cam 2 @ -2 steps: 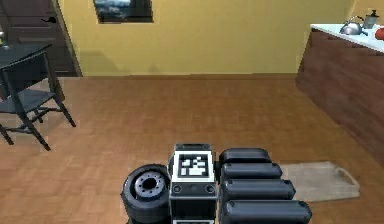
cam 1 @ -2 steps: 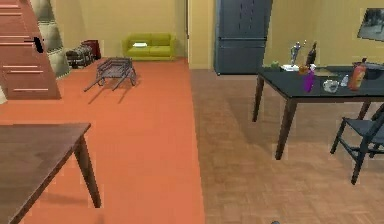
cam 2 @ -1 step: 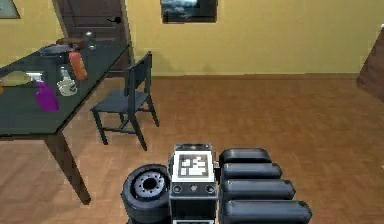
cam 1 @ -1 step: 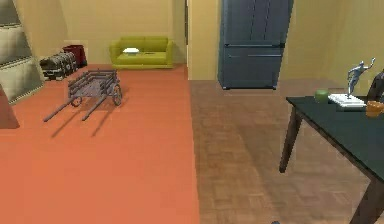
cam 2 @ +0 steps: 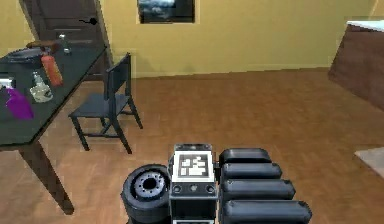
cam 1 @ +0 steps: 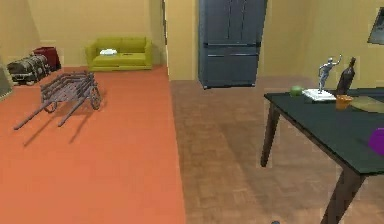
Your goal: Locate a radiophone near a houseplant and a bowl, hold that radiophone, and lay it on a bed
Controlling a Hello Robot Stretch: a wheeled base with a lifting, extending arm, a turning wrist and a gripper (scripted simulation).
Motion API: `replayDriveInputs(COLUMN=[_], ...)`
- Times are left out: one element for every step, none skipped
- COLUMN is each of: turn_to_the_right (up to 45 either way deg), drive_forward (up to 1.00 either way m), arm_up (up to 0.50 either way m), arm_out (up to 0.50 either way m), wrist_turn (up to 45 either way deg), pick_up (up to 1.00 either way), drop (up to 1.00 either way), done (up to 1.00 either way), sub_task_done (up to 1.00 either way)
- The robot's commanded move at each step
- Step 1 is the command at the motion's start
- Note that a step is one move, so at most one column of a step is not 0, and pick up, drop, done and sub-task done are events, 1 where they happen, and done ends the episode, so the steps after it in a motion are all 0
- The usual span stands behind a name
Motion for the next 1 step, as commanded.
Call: replayDriveInputs(turn_to_the_right=[0.0], drive_forward=[0.65], arm_up=[0.0], arm_out=[0.0], wrist_turn=[0.0], pick_up=[0.0], drop=[0.0], done=[0.0], sub_task_done=[0.0])
